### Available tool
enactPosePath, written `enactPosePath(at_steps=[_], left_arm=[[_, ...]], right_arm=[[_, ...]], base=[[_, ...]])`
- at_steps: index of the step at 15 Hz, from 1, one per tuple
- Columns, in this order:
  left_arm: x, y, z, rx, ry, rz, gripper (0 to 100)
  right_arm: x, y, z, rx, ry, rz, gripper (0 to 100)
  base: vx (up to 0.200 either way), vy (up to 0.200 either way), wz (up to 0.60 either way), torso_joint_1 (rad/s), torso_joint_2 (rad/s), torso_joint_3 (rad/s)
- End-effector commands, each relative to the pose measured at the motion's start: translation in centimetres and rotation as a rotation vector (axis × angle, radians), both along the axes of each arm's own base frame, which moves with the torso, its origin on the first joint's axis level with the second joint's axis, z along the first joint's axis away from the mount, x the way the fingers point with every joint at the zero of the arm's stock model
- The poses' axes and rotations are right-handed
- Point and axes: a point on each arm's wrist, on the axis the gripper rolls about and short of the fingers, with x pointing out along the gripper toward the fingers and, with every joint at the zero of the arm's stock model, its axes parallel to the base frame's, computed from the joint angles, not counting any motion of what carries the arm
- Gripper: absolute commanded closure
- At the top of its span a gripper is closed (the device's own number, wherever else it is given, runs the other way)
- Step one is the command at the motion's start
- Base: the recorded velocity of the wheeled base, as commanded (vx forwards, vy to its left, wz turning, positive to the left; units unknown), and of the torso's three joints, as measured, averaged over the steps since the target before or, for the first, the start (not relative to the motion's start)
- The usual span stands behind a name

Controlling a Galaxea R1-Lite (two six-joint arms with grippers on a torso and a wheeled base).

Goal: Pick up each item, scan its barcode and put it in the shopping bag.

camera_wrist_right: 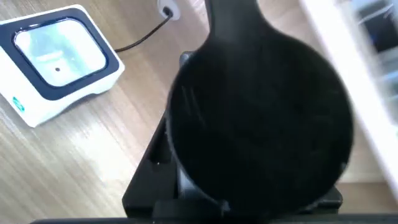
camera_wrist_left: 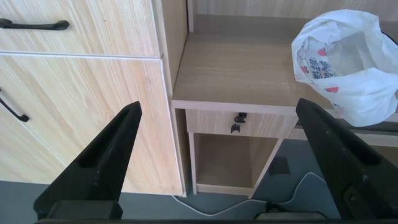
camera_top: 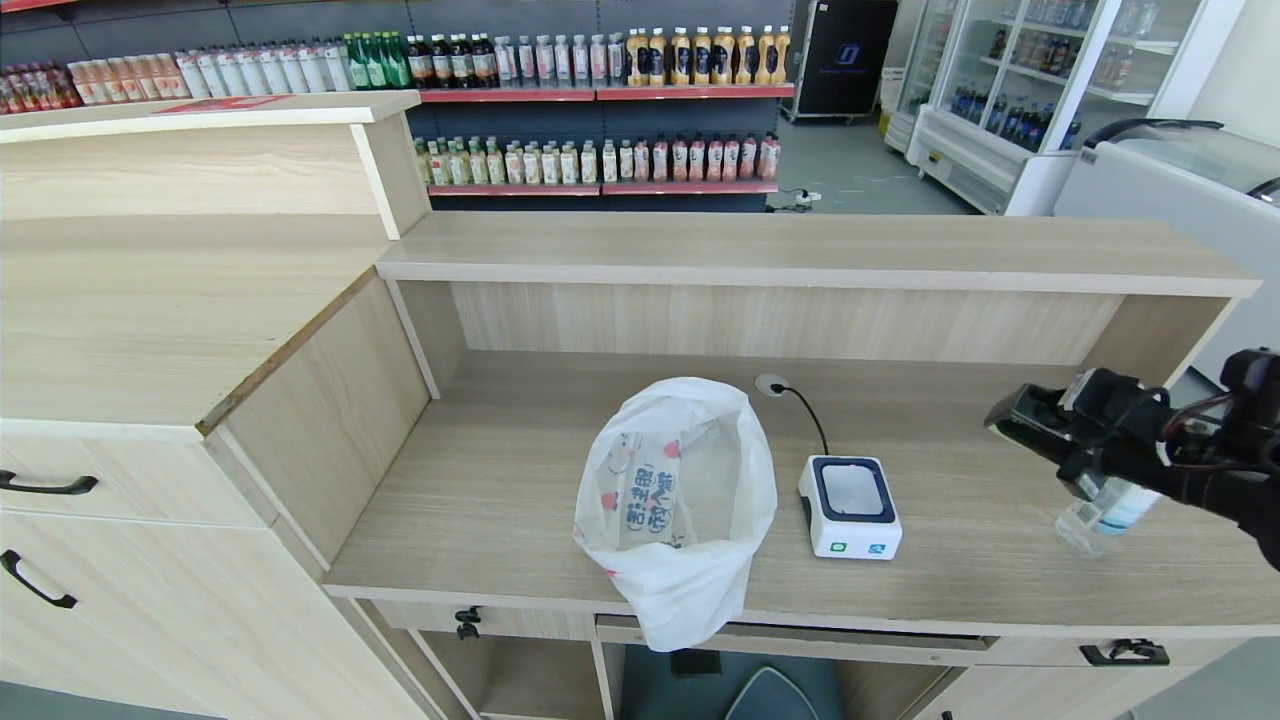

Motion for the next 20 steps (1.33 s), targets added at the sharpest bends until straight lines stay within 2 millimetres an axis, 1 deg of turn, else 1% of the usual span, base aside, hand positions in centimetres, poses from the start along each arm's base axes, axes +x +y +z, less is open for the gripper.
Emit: enactPosePath(at_steps=[1,2,3,4,5,6,7,8,9,10,11,12,13,14,15,16,18,19,20], left_arm=[[0.0,0.0,0.0,0.000,-0.001,0.000,0],[0.0,0.0,0.0,0.000,-0.001,0.000,0],[0.0,0.0,0.0,0.000,-0.001,0.000,0],[0.0,0.0,0.0,0.000,-0.001,0.000,0],[0.0,0.0,0.0,0.000,-0.001,0.000,0],[0.0,0.0,0.0,0.000,-0.001,0.000,0],[0.0,0.0,0.0,0.000,-0.001,0.000,0],[0.0,0.0,0.0,0.000,-0.001,0.000,0],[0.0,0.0,0.0,0.000,-0.001,0.000,0],[0.0,0.0,0.0,0.000,-0.001,0.000,0],[0.0,0.0,0.0,0.000,-0.001,0.000,0],[0.0,0.0,0.0,0.000,-0.001,0.000,0],[0.0,0.0,0.0,0.000,-0.001,0.000,0],[0.0,0.0,0.0,0.000,-0.001,0.000,0],[0.0,0.0,0.0,0.000,-0.001,0.000,0],[0.0,0.0,0.0,0.000,-0.001,0.000,0],[0.0,0.0,0.0,0.000,-0.001,0.000,0],[0.0,0.0,0.0,0.000,-0.001,0.000,0],[0.0,0.0,0.0,0.000,-0.001,0.000,0]], right_arm=[[-4.2,0.8,4.8,-0.172,-0.215,0.057,100],[-5.2,1.2,5.8,-0.220,-0.274,0.115,100],[-5.9,1.9,5.9,-0.248,-0.300,0.186,100],[-6.7,3.2,5.7,-0.344,-0.381,0.332,100],[-7.1,3.4,5.5,-0.462,-0.494,0.469,100],[-6.9,3.7,5.4,-0.524,-0.572,0.548,100],[-6.6,5.9,5.6,-0.595,-0.709,0.679,100],[-6.3,7.3,6.3,-0.609,-0.783,0.725,100],[-6.2,8.9,8.0,-0.661,-0.948,0.746,100],[-6.4,10.2,9.2,-0.687,-1.088,0.756,100],[-6.9,11.1,10.1,-0.706,-1.207,0.749,100],[-7.3,11.9,10.6,-0.695,-1.264,0.761,100],[-8.4,14.2,11.4,-0.657,-1.388,0.802,100],[-9.3,15.6,11.5,-0.649,-1.469,0.810,100],[-10.0,16.7,10.7,-0.641,-1.494,0.835,100],[-10.6,18.1,9.8,-0.612,-1.484,0.873,100],[-12.0,20.9,9.3,-0.543,-1.538,0.957,100],[-12.4,21.6,9.1,-0.519,-1.539,0.984,100],[-12.5,21.8,8.9,-0.513,-1.531,0.996,100]], base=[[0.000,0.000,0.00,0.000,0.00,0.000],[0.000,0.000,0.00,0.000,0.00,0.000],[0.000,0.000,0.00,0.000,0.00,0.000],[0.000,0.000,0.00,0.000,0.00,0.000],[0.000,0.000,0.00,0.000,0.00,0.000],[0.000,0.000,0.00,0.000,0.00,0.000],[0.000,0.000,0.00,0.000,0.00,0.000],[0.000,0.000,0.00,0.000,0.00,0.000],[0.000,0.000,0.00,0.000,0.00,0.000],[0.000,0.000,0.00,0.000,0.00,0.000],[0.000,0.000,0.00,0.000,0.00,0.000],[0.000,0.000,0.00,0.000,0.00,0.000],[0.000,0.000,0.00,0.000,0.00,0.000],[0.000,0.000,0.00,0.000,0.00,0.000],[0.000,0.000,0.00,0.000,0.00,0.000],[0.000,0.000,0.00,0.000,0.00,0.000],[0.000,0.000,0.00,0.000,0.00,0.000],[0.000,0.000,0.00,0.000,0.00,0.000],[0.000,0.000,0.00,0.000,0.00,0.000]])
